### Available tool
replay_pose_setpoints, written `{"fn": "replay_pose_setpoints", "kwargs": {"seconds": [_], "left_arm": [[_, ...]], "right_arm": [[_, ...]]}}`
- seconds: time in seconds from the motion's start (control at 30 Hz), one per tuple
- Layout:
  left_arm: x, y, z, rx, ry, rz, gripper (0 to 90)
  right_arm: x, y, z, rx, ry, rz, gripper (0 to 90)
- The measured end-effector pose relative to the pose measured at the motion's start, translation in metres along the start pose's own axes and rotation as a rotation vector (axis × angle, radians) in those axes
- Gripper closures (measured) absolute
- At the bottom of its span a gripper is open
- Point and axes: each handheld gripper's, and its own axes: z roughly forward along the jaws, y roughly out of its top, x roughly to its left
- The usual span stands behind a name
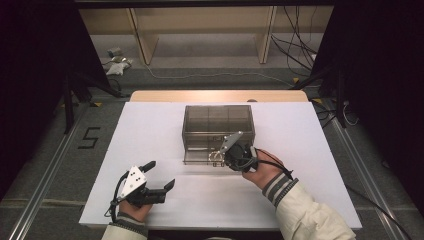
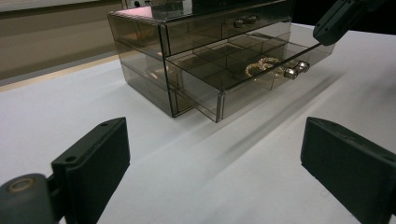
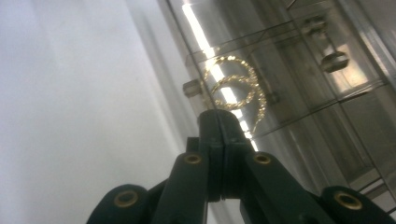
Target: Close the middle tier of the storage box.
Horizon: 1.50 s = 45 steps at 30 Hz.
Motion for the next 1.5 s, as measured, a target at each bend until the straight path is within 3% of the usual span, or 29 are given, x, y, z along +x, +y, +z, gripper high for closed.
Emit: {"fn": "replay_pose_setpoints", "kwargs": {"seconds": [0.6,1.03,1.5], "left_arm": [[0.0,0.0,-0.001,0.0,-0.003,0.003,7.8],[0.0,0.0,0.0,0.0,-0.003,0.003,7.7],[0.0,0.0,0.0,0.002,-0.003,0.003,7.8]], "right_arm": [[0.009,-0.006,0.008,0.062,0.052,-0.096,90.0],[0.008,-0.011,0.022,0.117,0.042,-0.107,90.0],[0.001,-0.009,0.037,0.115,0.012,-0.088,90.0]]}}
